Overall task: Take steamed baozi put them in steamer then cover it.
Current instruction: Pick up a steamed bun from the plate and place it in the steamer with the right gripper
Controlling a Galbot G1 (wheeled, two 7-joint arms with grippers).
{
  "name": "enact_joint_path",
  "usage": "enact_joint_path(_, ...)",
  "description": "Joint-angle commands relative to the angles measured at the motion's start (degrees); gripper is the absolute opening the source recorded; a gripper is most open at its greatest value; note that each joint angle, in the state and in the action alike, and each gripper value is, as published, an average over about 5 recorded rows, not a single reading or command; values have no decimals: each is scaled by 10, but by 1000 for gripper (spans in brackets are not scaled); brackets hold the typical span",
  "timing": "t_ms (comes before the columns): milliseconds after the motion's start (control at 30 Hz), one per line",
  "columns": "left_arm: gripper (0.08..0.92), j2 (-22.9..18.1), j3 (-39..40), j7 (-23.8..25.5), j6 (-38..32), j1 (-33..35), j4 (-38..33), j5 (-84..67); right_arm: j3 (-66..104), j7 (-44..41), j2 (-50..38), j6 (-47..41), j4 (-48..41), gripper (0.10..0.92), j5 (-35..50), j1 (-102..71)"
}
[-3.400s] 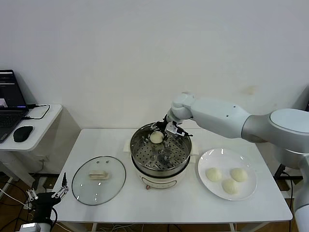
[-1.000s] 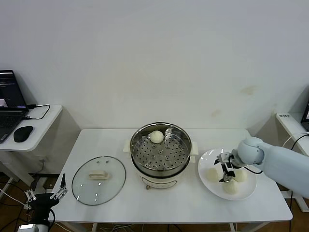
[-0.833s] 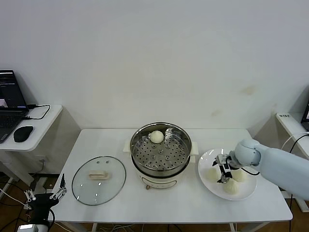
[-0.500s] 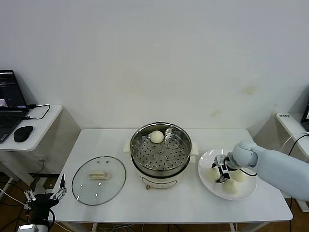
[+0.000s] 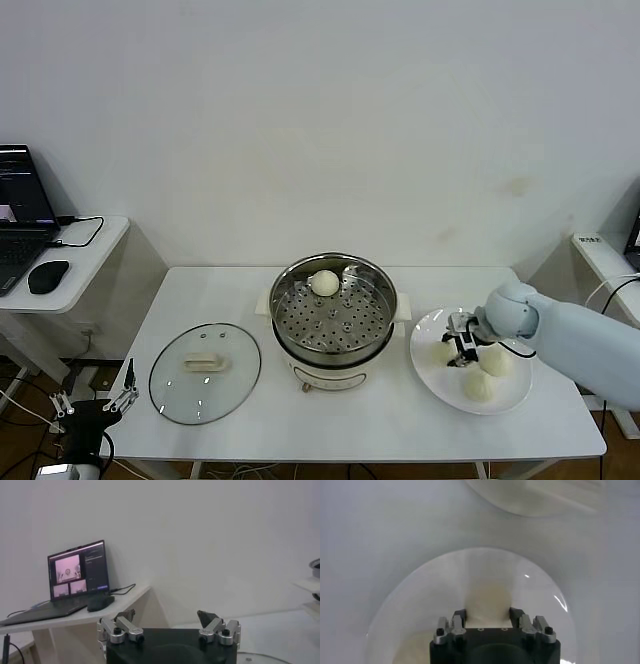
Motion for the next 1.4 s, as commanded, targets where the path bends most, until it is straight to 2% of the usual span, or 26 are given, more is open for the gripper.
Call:
enact_joint_path(33,823,2,4,0,2,-4,-4,0,-66,-11,-41,-19,62,546,69,155)
enact_joint_path(233,823,5,8,1,2,-6,-5,0,-152,-8,-31,-55,109,553,146,323)
enact_joint_path(467,823,8,9,2,2,-10,-5,-2,-204,24,73,-97,115,560,239,424)
enact_joint_path(933,823,1,1,2,4,-14,-6,-5,-191,115,291,-178,39,560,330,308)
enact_joint_path(1400,823,1,1,3,5,-18,-2,-6,-176,147,378,-197,-45,564,330,221)
